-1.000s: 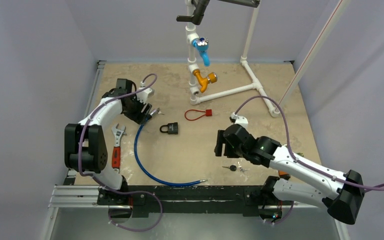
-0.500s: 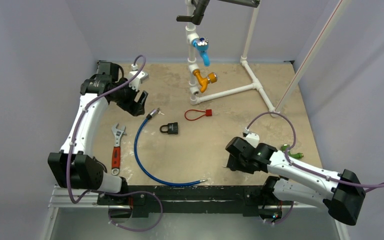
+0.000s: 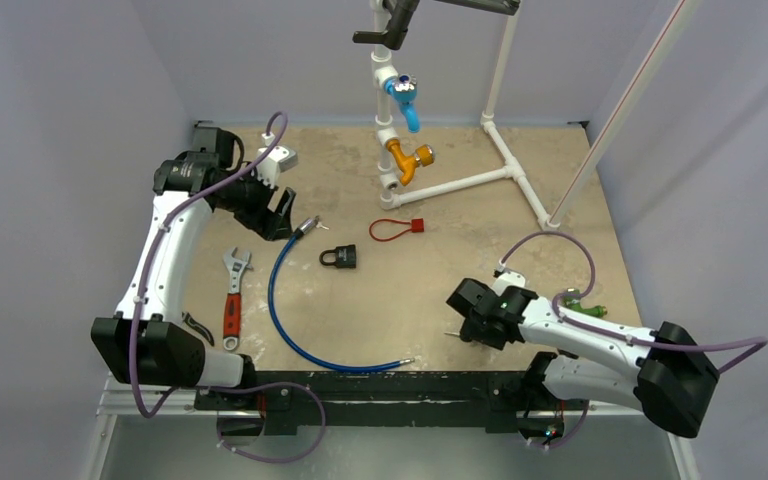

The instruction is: Unlock with the key

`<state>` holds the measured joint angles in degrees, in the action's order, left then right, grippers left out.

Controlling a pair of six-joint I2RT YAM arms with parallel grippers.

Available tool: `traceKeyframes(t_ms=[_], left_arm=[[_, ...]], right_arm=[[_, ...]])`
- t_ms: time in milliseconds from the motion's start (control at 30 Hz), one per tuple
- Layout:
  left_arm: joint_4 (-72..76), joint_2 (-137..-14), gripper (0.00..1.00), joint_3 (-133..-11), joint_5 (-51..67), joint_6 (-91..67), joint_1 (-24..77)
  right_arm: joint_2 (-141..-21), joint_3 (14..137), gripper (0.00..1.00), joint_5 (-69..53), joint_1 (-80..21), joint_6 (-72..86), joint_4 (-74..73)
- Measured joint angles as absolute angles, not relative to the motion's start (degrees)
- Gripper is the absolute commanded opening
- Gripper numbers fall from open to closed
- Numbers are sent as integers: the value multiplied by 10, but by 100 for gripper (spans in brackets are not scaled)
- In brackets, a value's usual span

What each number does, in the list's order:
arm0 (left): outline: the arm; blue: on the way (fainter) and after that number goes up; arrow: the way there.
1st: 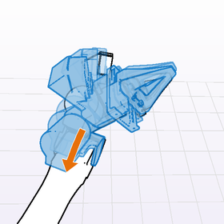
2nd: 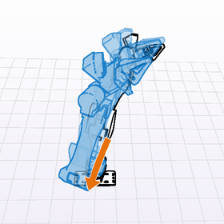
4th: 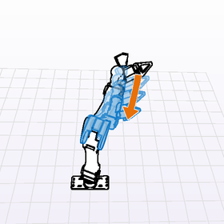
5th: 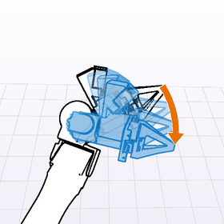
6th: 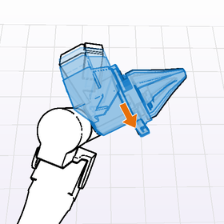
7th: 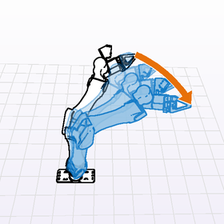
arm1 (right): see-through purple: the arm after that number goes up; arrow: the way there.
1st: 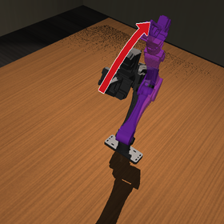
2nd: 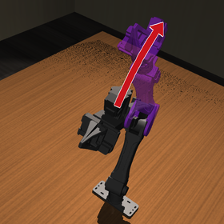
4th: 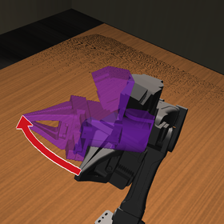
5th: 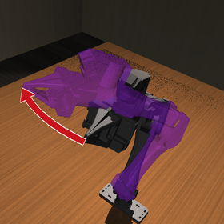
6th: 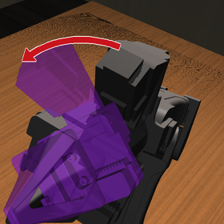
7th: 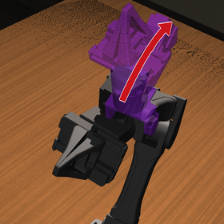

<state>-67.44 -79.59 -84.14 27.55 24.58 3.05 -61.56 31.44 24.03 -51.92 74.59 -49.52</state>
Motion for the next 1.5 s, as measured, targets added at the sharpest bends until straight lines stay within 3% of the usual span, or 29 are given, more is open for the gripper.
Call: traceKeyframes(t_ms=[300, 600, 967, 1300, 1333, 1400, 1433, 1500], left_arm=[[-674, -787, 77, -841, 278, 245, 30], [-675, -777, 75, -841, 277, 245, 30], [-687, -762, 73, -841, 306, 244, 30], [-709, -714, 74, -823, 399, 282, 31], [-714, -707, 74, -820, 408, 286, 31], [-719, -697, 74, -819, 419, 293, 34], [-720, -693, 74, -819, 423, 296, 36], [-722, -691, 74, -818, 431, 298, 40]], right_arm=[[-649, 308, 34, 245, -517, 759, -449], [-724, 352, 0, 250, -517, 728, -396], [-741, 387, 0, 265, -504, 654, -361], [-663, 457, 0, 262, -503, 537, -336], [-659, 464, 9, 262, -503, 528, -337], [-656, 481, 35, 265, -503, 525, -351], [-657, 491, 42, 265, -502, 530, -364], [-657, 496, 48, 264, -500, 547, -388]])
